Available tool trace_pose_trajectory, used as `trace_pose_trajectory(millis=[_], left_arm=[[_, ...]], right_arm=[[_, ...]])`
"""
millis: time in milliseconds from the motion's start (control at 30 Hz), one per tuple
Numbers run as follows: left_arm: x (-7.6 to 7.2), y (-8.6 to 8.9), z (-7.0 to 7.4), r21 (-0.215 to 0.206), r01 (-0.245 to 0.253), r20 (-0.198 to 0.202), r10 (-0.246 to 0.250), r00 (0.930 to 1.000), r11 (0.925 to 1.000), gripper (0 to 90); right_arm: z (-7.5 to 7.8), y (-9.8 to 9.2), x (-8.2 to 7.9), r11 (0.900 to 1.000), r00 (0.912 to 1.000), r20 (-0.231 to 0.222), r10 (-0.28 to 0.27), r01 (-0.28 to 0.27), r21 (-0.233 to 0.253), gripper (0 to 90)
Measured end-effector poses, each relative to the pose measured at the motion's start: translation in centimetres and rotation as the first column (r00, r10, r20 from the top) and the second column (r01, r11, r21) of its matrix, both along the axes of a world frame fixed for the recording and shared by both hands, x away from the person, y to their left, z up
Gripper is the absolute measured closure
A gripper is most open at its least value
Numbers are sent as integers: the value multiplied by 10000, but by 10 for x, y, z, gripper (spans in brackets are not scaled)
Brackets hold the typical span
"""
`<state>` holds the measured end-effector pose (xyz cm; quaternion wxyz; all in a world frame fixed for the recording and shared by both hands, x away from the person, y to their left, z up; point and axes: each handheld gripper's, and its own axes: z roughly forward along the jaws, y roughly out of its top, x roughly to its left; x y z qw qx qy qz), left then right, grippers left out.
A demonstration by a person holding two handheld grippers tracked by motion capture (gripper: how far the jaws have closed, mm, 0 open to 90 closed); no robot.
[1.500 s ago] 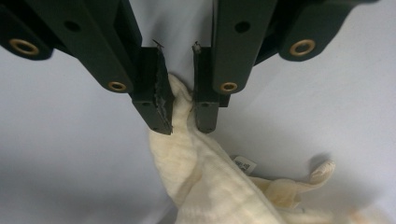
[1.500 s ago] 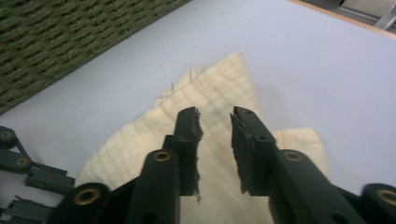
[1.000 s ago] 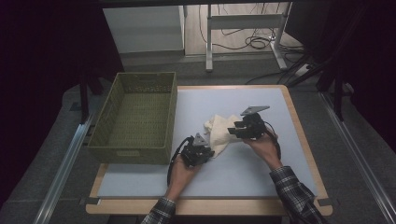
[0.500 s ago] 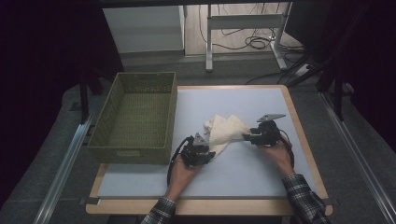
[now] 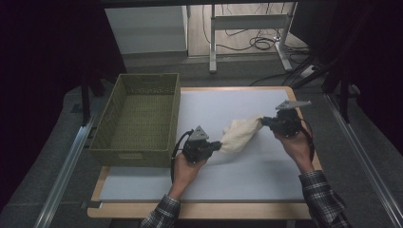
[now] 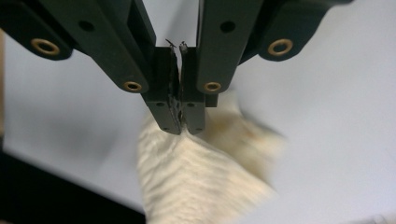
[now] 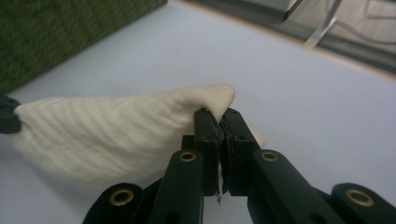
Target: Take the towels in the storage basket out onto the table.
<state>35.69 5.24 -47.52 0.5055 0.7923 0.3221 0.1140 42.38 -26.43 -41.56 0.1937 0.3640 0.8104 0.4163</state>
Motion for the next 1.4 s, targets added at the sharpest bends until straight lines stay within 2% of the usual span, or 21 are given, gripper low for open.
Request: trace_pose_trajectory(millis=[67, 100, 133, 200, 300, 433, 567, 633, 667, 733, 800, 933, 1000, 1067, 1133, 1167, 1200, 1233, 1300, 1333, 1400], left_arm=[[8, -2, 10, 155, -392, -81, 394, 9992, 9991, 867], [13, -4, 10, 460, -605, -160, 613, 9980, 9971, 866], [18, -6, 6, 799, -756, -300, 782, 9965, 9939, 866], [25, -8, -8, 1246, -910, -658, 997, 9928, 9880, 865], [35, -10, -31, 1859, -998, -1029, 1204, 9874, 9775, 866], [44, -8, -50, 1859, -1049, -1510, 1339, 9794, 9769, 859], [46, -6, -53, 2098, -1012, -1536, 1350, 9789, 9725, 835], [45, -6, -53, 2218, -1043, -1510, 1398, 9786, 9695, 773], [44, -6, -52, 2157, -1039, -1488, 1379, 9792, 9709, 706], [41, -7, -48, 1880, -885, -1484, 1174, 9819, 9782, 631], [40, -11, -39, 1740, -812, -1328, 1051, 9856, 9814, 539], [46, -28, -17, 1456, -505, -1020, 658, 9926, 9880, 410], [54, -41, -10, 1223, -221, -1128, 360, 9930, 9922, 368], [65, -57, -10, 1309, -68, -1411, 254, 9897, 9914, 342], [75, -72, -16, 1546, 73, -1731, 198, 9847, 9880, 356], [78, -77, -19, 1647, 244, -1979, 88, 9802, 9860, 419], [80, -79, -23, 1719, 518, -2219, -125, 9750, 9837, 541], [79, -81, -25, 1677, 685, -2290, -287, 9730, 9835, 669], [75, -78, -24, 1665, 769, -2037, -420, 9781, 9830, 816], [72, -74, -20, 1525, 782, -1912, -483, 9804, 9852, 830], [65, -64, -11, 1424, 587, -1549, -363, 9873, 9881, 842]], right_arm=[[12, 1, 11, 9995, 9994, 166, -312, 311, 87, 702], [14, 3, 17, 9986, 9985, 208, -504, 508, -150, 675], [13, 4, 22, 9975, 9978, 198, -627, 633, -315, 658], [6, 3, 25, 9983, 9983, -80, -582, 581, -107, 648], [-11, -2, 16, 9990, 9985, -330, -434, 433, -52, 628], [-30, -17, 1, 9991, 9971, -644, -413, 420, 95, 617], [-40, -36, -13, 9987, 9957, -770, -515, 516, -6, 595], [-45, -46, -19, 9978, 9936, -952, -610, 631, 189, 588], [-49, -51, -22, 9975, 9925, -1040, -642, 670, 238, 584], [-56, -58, -27, 9972, 9912, -1138, -674, 707, 245, 574], [-62, -61, -29, 9968, 9900, -1205, -737, 767, 207, 557], [-70, -59, -22, 9958, 9878, -1313, -837, 878, 258, 512], [-72, -52, -15, 9963, 9883, -1322, -758, 804, 301, 487], [-75, -44, -8, 9972, 9885, -1377, -619, 670, 328, 459], [-81, -34, -1, 9982, 9868, -1542, -494, 539, 252, 460], [-85, -30, 1, 9988, 9856, -1628, -457, 478, 87, 475], [-89, -26, 2, 9990, 9828, -1790, -456, 444, -112, 578], [-94, -23, 1, 9984, 9814, -1855, -493, 435, -352, 675], [-99, -21, -2, 9961, 9846, -1692, -443, 307, -822, 838], [-97, -22, -4, 9958, 9852, -1661, -435, 294, -864, 858], [-89, -30, -9, 9980, 9885, -1433, -486, 421, -478, 868]])
